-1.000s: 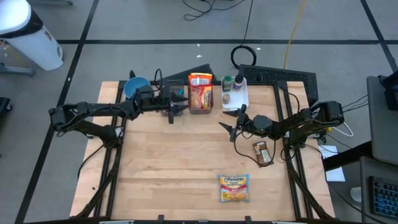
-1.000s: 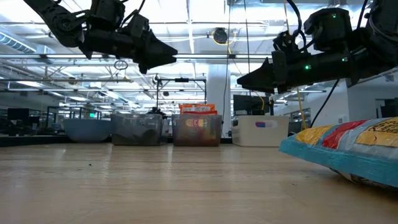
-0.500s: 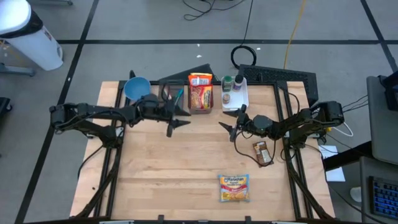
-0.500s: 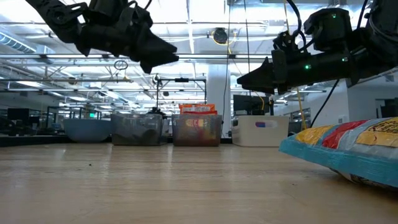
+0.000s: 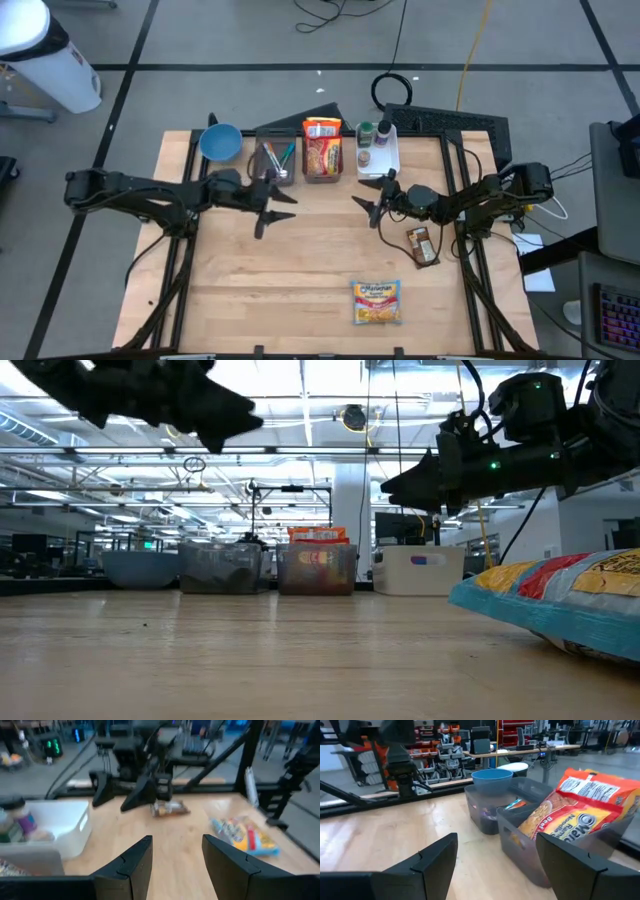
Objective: Pick & Place Food Item
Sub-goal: Put the orange seasoning pack into the white bin
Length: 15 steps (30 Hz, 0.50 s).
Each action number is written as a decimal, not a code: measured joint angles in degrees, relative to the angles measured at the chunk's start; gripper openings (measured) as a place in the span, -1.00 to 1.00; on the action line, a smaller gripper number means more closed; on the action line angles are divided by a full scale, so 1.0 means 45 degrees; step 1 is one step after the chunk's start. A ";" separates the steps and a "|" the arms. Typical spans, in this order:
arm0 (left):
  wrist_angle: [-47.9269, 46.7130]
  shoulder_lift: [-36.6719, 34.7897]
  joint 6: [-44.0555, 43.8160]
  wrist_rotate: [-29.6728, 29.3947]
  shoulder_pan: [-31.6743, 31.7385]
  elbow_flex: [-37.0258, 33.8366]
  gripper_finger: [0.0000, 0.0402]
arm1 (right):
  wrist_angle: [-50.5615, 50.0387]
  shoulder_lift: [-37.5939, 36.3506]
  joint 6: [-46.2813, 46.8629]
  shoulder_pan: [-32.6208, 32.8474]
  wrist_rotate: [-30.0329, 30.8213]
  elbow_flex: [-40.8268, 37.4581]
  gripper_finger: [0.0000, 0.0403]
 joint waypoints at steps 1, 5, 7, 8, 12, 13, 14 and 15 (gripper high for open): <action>0.0204 -0.0265 -0.0159 0.0024 -0.0020 -0.0269 -0.10 | -0.0004 0.0000 0.0167 -0.0005 -0.0217 0.0000 0.30; 0.1662 -0.1581 -0.1053 0.0182 -0.0011 -0.1904 -0.10 | -0.0298 0.0000 0.0976 0.0000 -0.1512 0.0000 0.30; 0.2907 -0.2152 -0.1665 0.0200 -0.0117 -0.2779 -0.09 | -0.0511 0.0000 0.1467 0.0048 -0.2238 0.0000 0.30; 0.3434 -0.2378 -0.1956 0.0200 -0.0200 -0.3209 -0.10 | -0.0644 0.0000 0.1672 0.0120 -0.2453 0.0000 0.30; 0.5058 -0.2802 -0.2577 0.0249 -0.0832 -0.4373 -0.09 | -0.0955 0.0000 0.1966 0.0888 -0.2466 0.0000 0.30; 0.5238 -0.2816 -0.2704 0.0274 -0.1028 -0.4507 -0.10 | -0.0937 0.0003 0.1966 0.1137 -0.2450 0.0000 0.30; 0.5286 -0.2808 -0.2795 0.0257 -0.1236 -0.4612 -0.09 | -0.0871 0.0069 0.1963 0.1417 -0.2359 0.0000 0.30; 0.5267 -0.2808 -0.2886 0.0178 -0.1463 -0.4675 -0.09 | -0.0761 0.0163 0.1974 0.1713 -0.2132 0.0000 0.30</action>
